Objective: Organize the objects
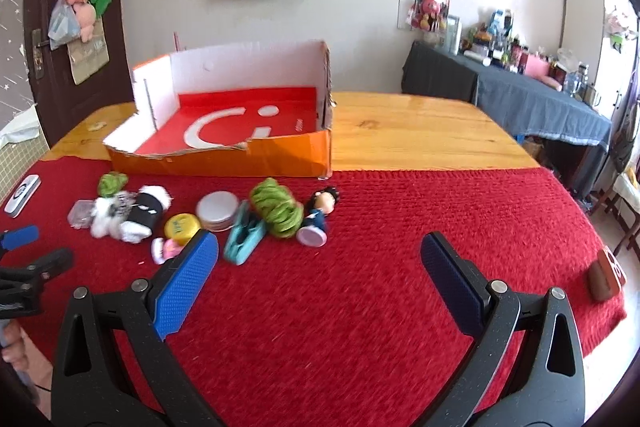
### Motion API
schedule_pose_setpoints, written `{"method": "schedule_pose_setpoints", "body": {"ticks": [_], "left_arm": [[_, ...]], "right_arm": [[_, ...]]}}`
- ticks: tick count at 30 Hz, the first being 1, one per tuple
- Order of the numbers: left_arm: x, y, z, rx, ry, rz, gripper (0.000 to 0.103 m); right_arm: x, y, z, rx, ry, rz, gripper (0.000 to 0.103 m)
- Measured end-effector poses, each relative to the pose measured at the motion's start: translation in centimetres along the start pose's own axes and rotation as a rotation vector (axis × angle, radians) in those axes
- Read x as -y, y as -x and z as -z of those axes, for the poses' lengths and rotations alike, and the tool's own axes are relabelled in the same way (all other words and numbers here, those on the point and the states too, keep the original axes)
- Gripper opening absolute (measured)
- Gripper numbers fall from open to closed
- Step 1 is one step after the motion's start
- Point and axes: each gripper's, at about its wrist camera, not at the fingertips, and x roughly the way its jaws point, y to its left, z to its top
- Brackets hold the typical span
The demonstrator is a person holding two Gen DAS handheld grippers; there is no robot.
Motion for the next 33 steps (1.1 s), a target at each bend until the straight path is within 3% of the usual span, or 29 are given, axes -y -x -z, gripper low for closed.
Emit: {"method": "schedule_pose_setpoints", "body": {"ticks": [3,11,20,26,33], "left_arm": [[-0.9,-1.4,-0.8,-0.072,-0.025,-0.004,0.103],[-3.1,-4.1,-1.8,-0.152,-0.061,-0.047,0.103],[-3.4,-5.4,-3.5,-0.167,-0.083,-0.062,0.103],[-3.7,-5.6,-3.8,-0.167,-0.095,-0.064,0.103],[-2.9,-5.5,-3.8,-0.149,-0.132,-0.054,0.103]], "right_arm": [[1.0,-2.6,-0.8,-0.080,-0.004,0.010,0.103],[1.6,-5.9,-1.3,-0.199,0.050,0.036,0.103],[2.0,-8.0,-1.5,-0.277,0.037,0.026,0.103],[3.9,-8.2,-1.8,-0.296,-0.005,0.055,0.103],[4.0,-8.7,-1.9,-0.314,0.005,0.029,0.103]]}}
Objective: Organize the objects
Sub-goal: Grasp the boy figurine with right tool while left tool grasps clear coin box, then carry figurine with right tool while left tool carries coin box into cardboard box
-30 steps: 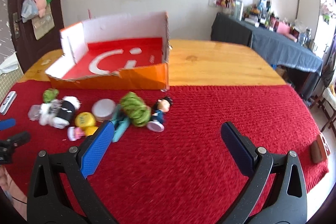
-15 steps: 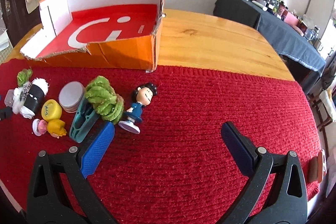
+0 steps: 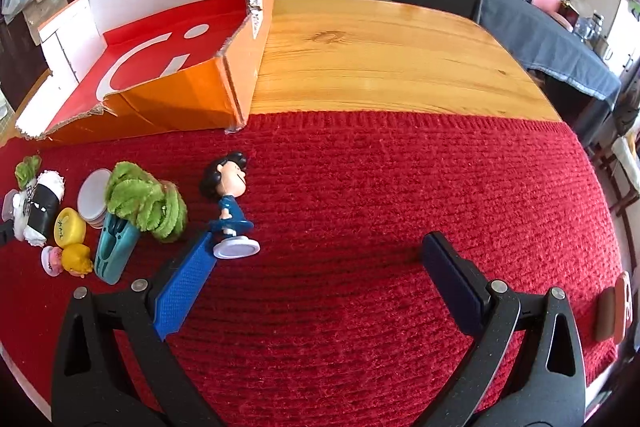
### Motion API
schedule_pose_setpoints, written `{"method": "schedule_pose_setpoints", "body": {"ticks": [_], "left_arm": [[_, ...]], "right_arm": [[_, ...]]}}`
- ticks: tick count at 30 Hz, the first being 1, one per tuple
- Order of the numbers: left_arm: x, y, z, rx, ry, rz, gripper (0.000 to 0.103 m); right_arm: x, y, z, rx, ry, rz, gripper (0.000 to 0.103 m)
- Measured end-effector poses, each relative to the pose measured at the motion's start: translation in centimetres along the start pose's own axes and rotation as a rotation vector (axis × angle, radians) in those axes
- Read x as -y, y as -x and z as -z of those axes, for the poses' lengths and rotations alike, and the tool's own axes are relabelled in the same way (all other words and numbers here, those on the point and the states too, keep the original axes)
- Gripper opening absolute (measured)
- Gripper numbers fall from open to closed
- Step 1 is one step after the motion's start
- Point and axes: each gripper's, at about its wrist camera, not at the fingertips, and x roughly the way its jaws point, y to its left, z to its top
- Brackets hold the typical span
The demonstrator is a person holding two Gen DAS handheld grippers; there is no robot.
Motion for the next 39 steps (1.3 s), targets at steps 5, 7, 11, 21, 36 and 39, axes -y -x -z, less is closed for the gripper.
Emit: {"method": "schedule_pose_setpoints", "body": {"ticks": [5,7,11,21,36,39], "left_arm": [[1.6,0.1,-0.2,0.036,-0.072,-0.014,0.102],[1.7,0.0,-0.4,0.043,-0.083,-0.014,0.101],[1.5,-0.2,-0.7,0.037,-0.076,0.042,0.090],[2.2,0.4,-0.1,0.084,-0.065,0.131,0.043],[1.7,3.5,0.2,0.163,-0.002,0.157,0.043],[1.8,4.5,0.0,0.187,-0.008,0.158,0.043]], "right_arm": [[-0.8,-0.3,-0.5,0.008,0.042,-0.015,0.103],[-0.9,-0.4,-0.6,0.007,0.052,-0.021,0.103],[-1.0,-0.5,-1.1,0.012,0.070,-0.054,0.097],[-2.5,0.7,-0.2,0.069,0.123,-0.157,0.023],[-2.7,4.6,-0.5,0.181,0.075,-0.241,0.020],[-3.0,5.4,-0.9,0.202,0.080,-0.249,0.020]]}}
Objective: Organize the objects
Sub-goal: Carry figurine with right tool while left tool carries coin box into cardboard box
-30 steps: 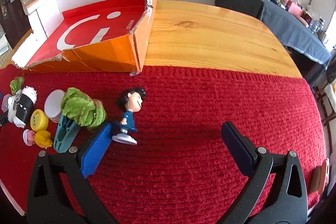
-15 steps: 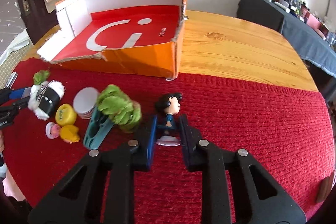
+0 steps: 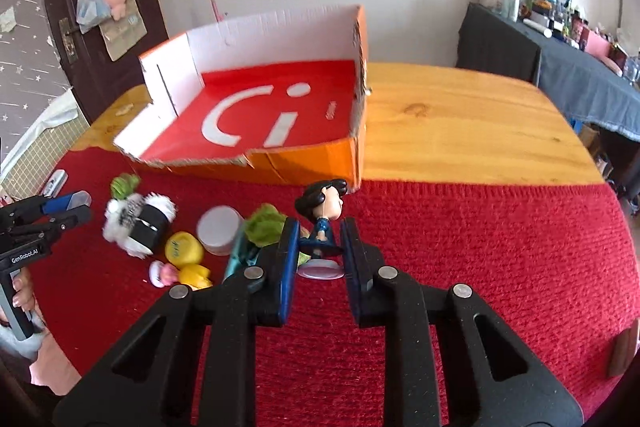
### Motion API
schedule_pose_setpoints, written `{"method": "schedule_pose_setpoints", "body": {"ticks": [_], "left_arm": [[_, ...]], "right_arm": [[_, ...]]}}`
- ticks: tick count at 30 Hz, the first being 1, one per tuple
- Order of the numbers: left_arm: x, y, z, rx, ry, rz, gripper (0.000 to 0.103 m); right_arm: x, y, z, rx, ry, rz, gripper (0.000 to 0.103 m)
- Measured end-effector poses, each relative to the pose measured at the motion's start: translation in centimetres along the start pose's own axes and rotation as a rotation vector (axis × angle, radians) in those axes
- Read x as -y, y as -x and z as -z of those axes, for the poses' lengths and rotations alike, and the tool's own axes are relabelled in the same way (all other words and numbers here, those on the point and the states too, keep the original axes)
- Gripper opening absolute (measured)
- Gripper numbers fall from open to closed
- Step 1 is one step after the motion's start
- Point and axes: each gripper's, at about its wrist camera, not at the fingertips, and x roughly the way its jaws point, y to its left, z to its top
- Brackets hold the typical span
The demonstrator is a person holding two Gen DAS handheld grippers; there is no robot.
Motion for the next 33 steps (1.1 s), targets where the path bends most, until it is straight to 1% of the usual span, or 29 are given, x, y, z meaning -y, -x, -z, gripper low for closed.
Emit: {"method": "schedule_pose_setpoints", "body": {"ticks": [3,9,13,17,19,23,27,33], "left_arm": [[0.4,0.5,-0.3,0.015,-0.011,0.001,0.043],[0.7,0.3,-0.3,0.009,-0.011,0.010,0.043],[0.8,0.4,-0.7,0.018,-0.007,0.016,0.043],[0.8,1.0,-2.2,0.049,-0.003,0.033,0.043],[1.1,1.3,-3.4,0.071,-0.025,0.034,0.043],[1.4,0.6,-6.0,0.082,-0.062,0.035,0.043],[1.2,-1.5,-8.1,0.047,-0.071,0.054,0.043],[1.0,-6.5,-10.3,-0.053,-0.108,0.057,0.043]], "right_arm": [[-0.1,0.3,-0.2,0.010,0.006,-0.002,0.020],[0.2,0.2,0.0,0.007,-0.010,-0.006,0.020],[0.5,0.2,-0.1,0.011,-0.023,-0.013,0.020],[0.5,0.4,-1.1,0.028,-0.035,-0.036,0.020],[0.3,0.5,-1.9,0.042,-0.029,-0.041,0.020],[-0.6,0.0,-4.2,0.060,0.004,-0.048,0.020],[-0.9,-2.1,-6.4,0.031,0.020,-0.063,0.020],[-1.1,-7.1,-8.7,-0.064,0.068,-0.055,0.020]]}}
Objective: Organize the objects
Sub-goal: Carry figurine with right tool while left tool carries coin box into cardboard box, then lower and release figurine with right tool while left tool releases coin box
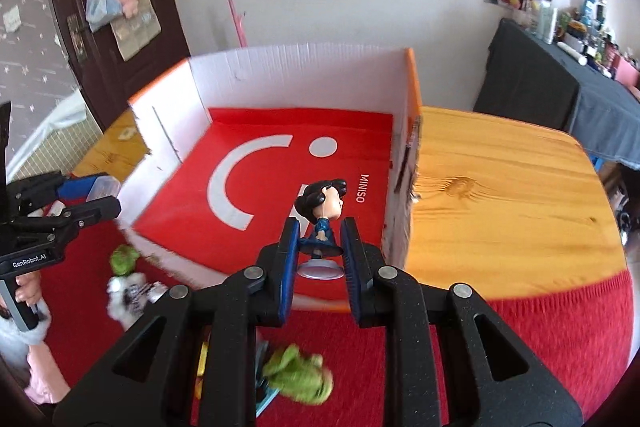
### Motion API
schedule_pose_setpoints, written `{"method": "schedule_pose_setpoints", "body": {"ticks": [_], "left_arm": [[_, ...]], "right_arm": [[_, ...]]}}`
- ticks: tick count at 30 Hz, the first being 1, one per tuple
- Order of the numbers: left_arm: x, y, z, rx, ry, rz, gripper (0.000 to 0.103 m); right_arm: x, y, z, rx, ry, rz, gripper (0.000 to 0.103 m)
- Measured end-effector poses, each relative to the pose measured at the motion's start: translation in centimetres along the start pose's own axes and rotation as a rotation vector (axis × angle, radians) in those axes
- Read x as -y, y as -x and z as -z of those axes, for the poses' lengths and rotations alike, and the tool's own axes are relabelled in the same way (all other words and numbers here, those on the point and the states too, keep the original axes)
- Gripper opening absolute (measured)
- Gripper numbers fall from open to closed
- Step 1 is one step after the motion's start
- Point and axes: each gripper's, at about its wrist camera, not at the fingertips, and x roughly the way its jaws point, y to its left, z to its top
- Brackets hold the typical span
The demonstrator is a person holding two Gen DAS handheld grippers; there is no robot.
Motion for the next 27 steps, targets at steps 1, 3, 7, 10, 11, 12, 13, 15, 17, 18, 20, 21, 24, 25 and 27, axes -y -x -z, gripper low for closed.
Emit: {"method": "schedule_pose_setpoints", "body": {"ticks": [1,3,7,10,11,12,13,15,17,18,20,21,24,25,27], "left_arm": [[-0.1,-0.8,-0.2,-0.018,-0.005,0.006,0.043],[-0.4,-2.3,-0.6,-0.053,-0.017,0.004,0.043],[-0.5,-4.2,-1.3,-0.091,-0.050,-0.004,0.043],[-0.6,-5.5,-1.6,-0.124,-0.075,-0.010,0.043],[-0.5,-6.0,-1.6,-0.138,-0.087,-0.015,0.043],[-0.6,-6.3,-1.6,-0.146,-0.095,-0.017,0.043],[-0.6,-6.6,-1.6,-0.155,-0.104,-0.020,0.043],[-0.7,-7.1,-1.6,-0.176,-0.119,-0.022,0.043],[-0.5,-7.2,-1.5,-0.183,-0.138,-0.023,0.043],[-0.4,-7.3,-1.5,-0.187,-0.147,-0.028,0.043],[-0.2,-7.5,-1.4,-0.192,-0.168,-0.034,0.043],[0.0,-7.6,-1.4,-0.194,-0.182,-0.039,0.043],[0.0,-7.7,-1.5,-0.196,-0.195,-0.039,0.043],[-0.2,-7.7,-1.5,-0.201,-0.192,-0.034,0.043],[-0.3,-7.7,-1.6,-0.206,-0.197,-0.033,0.044]], "right_arm": [[0.1,-1.1,-0.4,-0.026,0.010,0.005,0.020],[0.4,-2.4,-0.7,-0.056,0.019,0.014,0.020],[0.7,-4.7,-1.2,-0.117,0.038,0.018,0.020],[0.5,-5.8,-1.5,-0.149,0.074,0.027,0.020],[0.4,-6.0,-1.6,-0.155,0.079,0.024,0.020],[0.3,-6.3,-1.7,-0.164,0.084,0.020,0.020],[0.3,-6.5,-1.7,-0.172,0.090,0.019,0.020],[0.2,-6.7,-1.8,-0.182,0.107,0.025,0.020],[0.0,-6.9,-1.8,-0.189,0.127,0.031,0.020],[0.0,-6.9,-1.8,-0.192,0.131,0.031,0.020],[-0.1,-7.1,-1.9,-0.199,0.139,0.033,0.020],[-0.1,-7.1,-1.9,-0.202,0.147,0.035,0.020],[-0.6,-7.3,-1.7,-0.211,0.185,0.053,0.020],[-0.7,-7.4,-1.7,-0.214,0.196,0.058,0.020],[-0.9,-7.4,-1.6,-0.222,0.219,0.067,0.020]]}}
